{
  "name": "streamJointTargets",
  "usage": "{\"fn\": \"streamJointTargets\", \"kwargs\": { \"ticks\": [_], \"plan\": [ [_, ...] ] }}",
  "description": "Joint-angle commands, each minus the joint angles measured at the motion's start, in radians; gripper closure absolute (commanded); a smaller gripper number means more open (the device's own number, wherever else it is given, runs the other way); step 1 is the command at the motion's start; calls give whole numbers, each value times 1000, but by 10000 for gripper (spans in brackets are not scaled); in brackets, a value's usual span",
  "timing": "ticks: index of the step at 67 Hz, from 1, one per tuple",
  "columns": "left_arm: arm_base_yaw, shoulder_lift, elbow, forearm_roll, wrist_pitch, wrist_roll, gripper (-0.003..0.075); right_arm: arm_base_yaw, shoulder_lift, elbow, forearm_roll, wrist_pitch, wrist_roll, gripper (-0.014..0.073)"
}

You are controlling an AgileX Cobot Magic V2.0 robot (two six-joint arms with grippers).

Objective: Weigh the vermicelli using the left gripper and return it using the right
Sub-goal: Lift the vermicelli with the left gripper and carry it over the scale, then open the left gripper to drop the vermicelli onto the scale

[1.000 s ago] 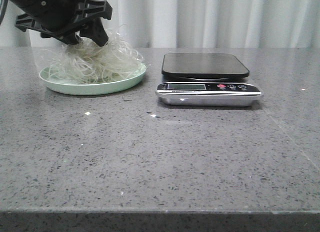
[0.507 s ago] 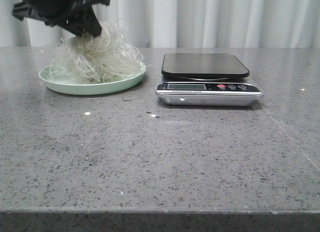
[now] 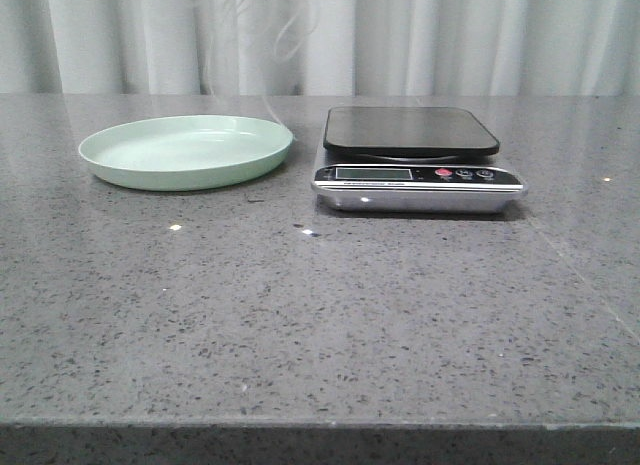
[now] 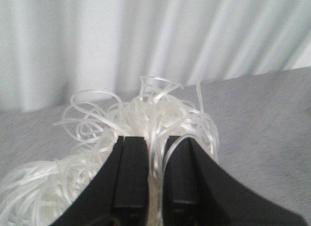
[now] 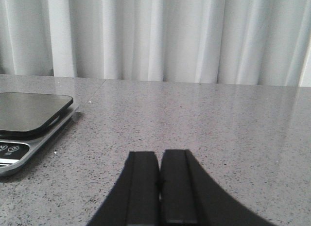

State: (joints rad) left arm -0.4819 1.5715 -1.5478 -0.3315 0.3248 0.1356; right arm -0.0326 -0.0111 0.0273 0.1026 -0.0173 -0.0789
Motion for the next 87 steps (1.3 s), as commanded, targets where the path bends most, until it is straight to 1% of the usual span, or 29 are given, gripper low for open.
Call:
{"fn": "streamJointTargets", "kwargs": {
  "ticks": [1, 10, 24, 50, 75, 81, 82, 83, 84, 85, 86, 87],
  "plan": [
    [-71, -46, -66, -20, -128, -1, 586, -7, -16, -7, -1, -70, -3, 443],
    [-151, -17, -75, -15, -221, -1, 586, -7, -16, -7, -1, -70, -3, 443],
    [-194, 71, -75, 0, -248, -1, 586, -7, -16, -7, -1, -70, -3, 443],
    [-209, 247, -75, 0, -240, -1, 586, -7, -16, -7, -1, -70, -3, 443],
    [-209, 283, -75, 0, -191, -1, 581, -7, -16, -7, -1, -70, -3, 443],
    [-209, 283, -75, 0, -190, -1, 547, -7, -16, -7, -1, -70, -3, 443],
    [-209, 283, -75, 0, -187, -1, 519, -7, -16, -7, -1, -70, -3, 443],
    [-209, 283, -75, 0, -187, -1, 510, -7, -16, -7, -1, -70, -3, 443],
    [-209, 281, -75, 0, -185, -1, 482, -7, -16, -7, -1, -70, -3, 443],
    [-209, 281, -75, 0, -185, -1, 472, -7, -16, -7, -1, -70, -3, 443],
    [-209, 281, -75, 0, -181, -1, 440, -7, -16, -7, -1, -70, -3, 443],
    [-209, 279, -75, 0, -179, -1, 429, -7, -16, -7, -1, -70, -3, 443]
  ]
}}
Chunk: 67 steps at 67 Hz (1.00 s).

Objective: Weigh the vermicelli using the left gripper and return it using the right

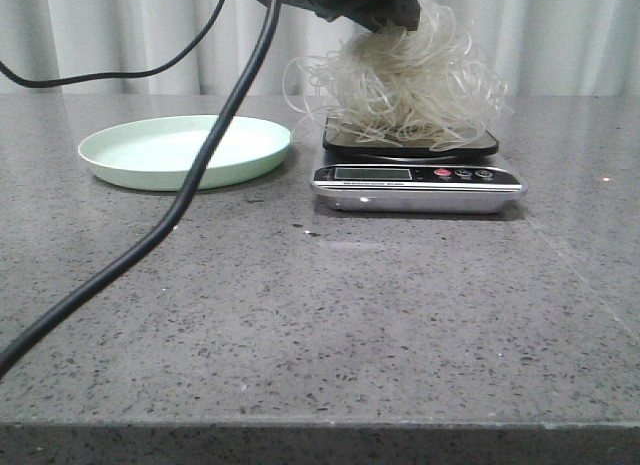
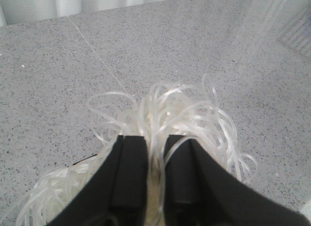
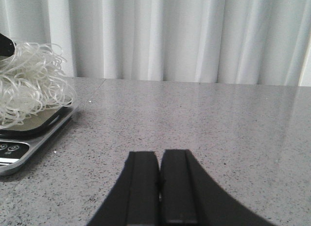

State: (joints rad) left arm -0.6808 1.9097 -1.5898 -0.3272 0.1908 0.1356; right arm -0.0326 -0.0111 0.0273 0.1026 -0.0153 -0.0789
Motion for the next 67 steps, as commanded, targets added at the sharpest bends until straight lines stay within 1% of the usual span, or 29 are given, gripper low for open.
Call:
{"fn": "streamJointTargets", "kwargs": {
  "ticks": [1, 3, 4, 7, 8, 9, 14, 23, 36, 43, 51, 57, 61, 64, 65, 66, 67],
  "plan": [
    [-11, -59, -33, -4, -45, -1, 406, -7, -16, -7, -1, -72, -3, 443],
    [-11, -61, -35, -4, -36, -1, 346, -7, -16, -7, -1, -72, -3, 443],
    [-11, -61, -35, -4, -34, -1, 334, -7, -16, -7, -1, -72, -3, 443],
    [-11, -64, -37, -4, -27, -1, 255, -7, -16, -7, -1, -72, -3, 443],
    [-11, -64, -37, -4, -27, -1, 246, -7, -16, -7, -1, -72, -3, 443],
    [-11, -66, -37, -4, -27, -1, 220, -7, -16, -7, -1, -72, -3, 443],
    [-11, -79, -37, -4, -17, -1, 173, -7, -16, -7, -1, -72, -3, 443],
    [-11, -123, -37, 4, 10, -1, 171, -7, -16, -7, -1, -72, -3, 443],
    [4, -232, -37, 108, 88, -1, 174, -7, -16, -7, -1, -72, -3, 443],
    [25, -289, -37, 119, 118, -1, 174, -7, -16, -7, -1, -72, -3, 443],
    [76, -358, -28, 119, 173, -1, 174, -7, -16, -7, -1, -72, -3, 443],
    [128, -418, 11, 119, 189, -1, 180, -7, -16, -7, -1, -72, -3, 443],
    [167, -467, 55, 119, 189, -1, 195, -7, -16, -7, -1, -72, -3, 443],
    [209, -520, 110, 119, 187, -1, 222, -7, -16, -7, -1, -72, -3, 443],
    [209, -520, 110, 119, 187, -1, 222, -7, -16, -7, -1, -72, -3, 443],
    [231, -549, 140, 119, 185, -1, 241, -7, -16, -7, -1, -72, -3, 443],
    [231, -549, 140, 119, 185, -1, 241, -7, -16, -7, -1, -72, -3, 443]
  ]
}}
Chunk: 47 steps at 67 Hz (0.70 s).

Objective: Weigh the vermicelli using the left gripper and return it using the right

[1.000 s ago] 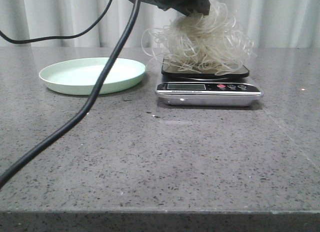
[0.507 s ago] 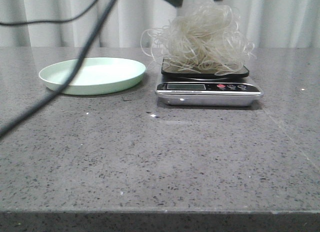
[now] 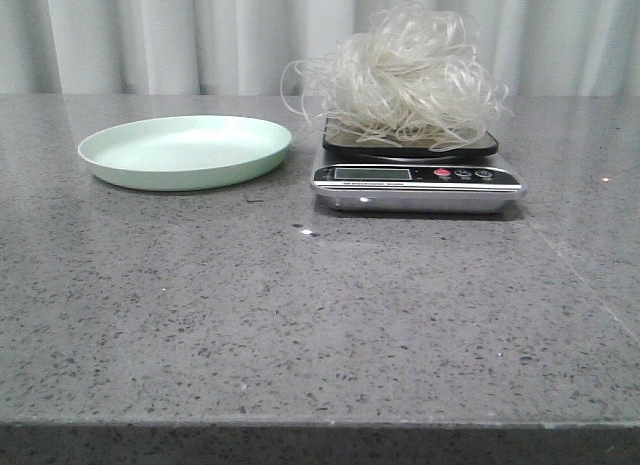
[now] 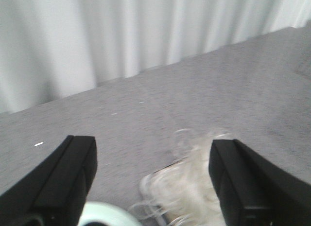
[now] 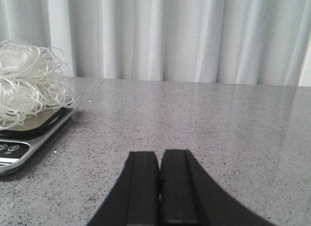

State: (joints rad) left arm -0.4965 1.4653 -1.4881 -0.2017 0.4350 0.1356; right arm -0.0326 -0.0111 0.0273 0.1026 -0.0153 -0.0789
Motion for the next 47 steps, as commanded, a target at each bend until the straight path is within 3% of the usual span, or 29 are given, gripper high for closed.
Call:
{"fn": "streamJointTargets", "kwargs": {
  "ticks": [1, 22, 38, 47],
  "plan": [
    [75, -134, 71, -6, -62, -1, 256, -7, -16, -7, -1, -72, -3, 443],
    [251, -458, 415, 146, -146, -1, 385, -7, -16, -7, -1, -74, -3, 443],
    [349, -703, 690, 177, -216, -1, 582, -7, -16, -7, -1, -74, -3, 443],
    [368, -810, 813, 177, -264, -1, 583, -7, -16, -7, -1, -74, -3, 443]
  ]
}}
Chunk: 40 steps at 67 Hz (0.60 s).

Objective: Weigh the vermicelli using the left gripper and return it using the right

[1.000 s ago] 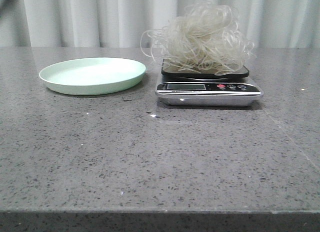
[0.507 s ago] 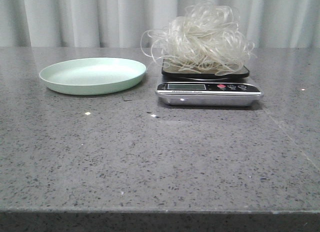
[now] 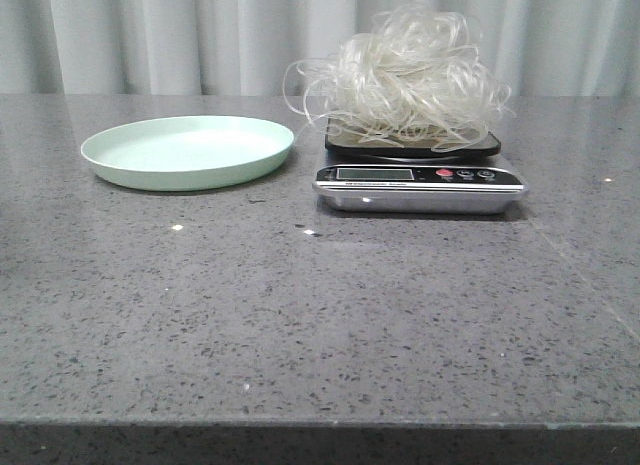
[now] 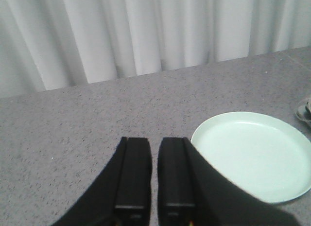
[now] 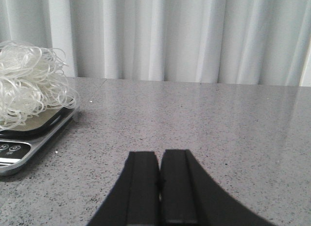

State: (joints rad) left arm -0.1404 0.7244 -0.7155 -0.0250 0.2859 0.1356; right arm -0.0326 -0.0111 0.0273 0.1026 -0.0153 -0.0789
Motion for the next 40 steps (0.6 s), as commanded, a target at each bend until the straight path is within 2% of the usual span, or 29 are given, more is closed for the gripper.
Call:
{"fn": "streamJointTargets", "kwargs": {
  "ticks": [1, 14, 22, 30, 40],
  "plan": [
    [12, -92, 64, 0, -126, -1, 583, -7, -16, -7, -1, -74, -3, 443],
    [14, -192, 157, -2, -184, -1, 583, -7, -16, -7, 75, -90, -3, 443],
    [14, -197, 162, -2, -180, -1, 584, -7, -15, -15, 102, -180, -3, 443],
    [14, -197, 162, -2, -180, -1, 583, -7, 2, -94, 120, -179, -3, 443],
    [14, -197, 162, -9, -180, -1, 583, -7, 127, -278, 121, -78, -3, 443]
  ]
}}
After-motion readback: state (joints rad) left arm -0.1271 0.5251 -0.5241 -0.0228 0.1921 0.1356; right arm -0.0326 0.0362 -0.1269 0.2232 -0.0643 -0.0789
